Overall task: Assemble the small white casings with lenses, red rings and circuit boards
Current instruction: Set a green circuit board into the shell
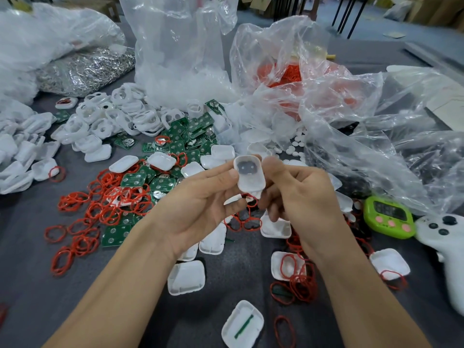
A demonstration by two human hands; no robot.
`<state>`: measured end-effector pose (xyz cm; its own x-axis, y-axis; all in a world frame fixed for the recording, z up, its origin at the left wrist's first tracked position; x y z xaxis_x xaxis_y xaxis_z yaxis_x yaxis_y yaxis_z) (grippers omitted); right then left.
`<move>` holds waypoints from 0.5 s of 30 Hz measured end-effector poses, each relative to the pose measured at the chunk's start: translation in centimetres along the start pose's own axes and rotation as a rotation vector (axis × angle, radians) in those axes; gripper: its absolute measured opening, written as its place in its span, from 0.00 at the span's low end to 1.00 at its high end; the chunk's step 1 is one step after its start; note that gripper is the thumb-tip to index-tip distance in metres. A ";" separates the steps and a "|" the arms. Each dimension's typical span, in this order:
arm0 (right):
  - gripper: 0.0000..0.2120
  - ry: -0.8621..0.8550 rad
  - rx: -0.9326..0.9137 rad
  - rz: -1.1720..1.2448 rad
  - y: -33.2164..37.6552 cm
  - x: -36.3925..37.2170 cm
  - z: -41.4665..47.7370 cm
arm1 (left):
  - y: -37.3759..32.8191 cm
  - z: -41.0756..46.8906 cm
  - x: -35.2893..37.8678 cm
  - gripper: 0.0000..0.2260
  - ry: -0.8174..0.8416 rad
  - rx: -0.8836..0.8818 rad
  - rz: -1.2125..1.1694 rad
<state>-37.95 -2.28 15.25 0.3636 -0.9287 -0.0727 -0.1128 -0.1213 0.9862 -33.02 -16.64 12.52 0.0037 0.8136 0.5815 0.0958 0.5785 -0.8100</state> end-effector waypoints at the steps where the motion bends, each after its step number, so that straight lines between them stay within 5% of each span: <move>1: 0.25 -0.042 -0.018 -0.028 0.1 -0.7 0.1 | -0.1 0.0 0.0 0.22 -0.004 -0.003 -0.019; 7: 0.12 -0.404 -0.124 -0.451 1.7 -5.2 2.3 | -1.6 -0.4 -1.3 0.16 -0.067 0.015 -0.206; 15: 0.11 0.053 -0.055 -1.062 2.4 0.8 8.1 | -3.0 -0.6 -3.1 0.15 -0.122 0.054 -0.289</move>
<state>-45.45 -6.18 16.30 0.2914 -0.3391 -0.8945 0.3274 -0.8432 0.4263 -32.77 -20.96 13.20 -0.1355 0.6143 0.7773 0.0228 0.7863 -0.6174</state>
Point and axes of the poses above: each hand's wrist, its own z-axis towards the middle knuckle, its own x-axis out of the palm, y = z × x, the point moved 5 cm from there along z, towards the middle knuckle, and after that the axes turned 5 degrees about x, right-handed, at the moved point
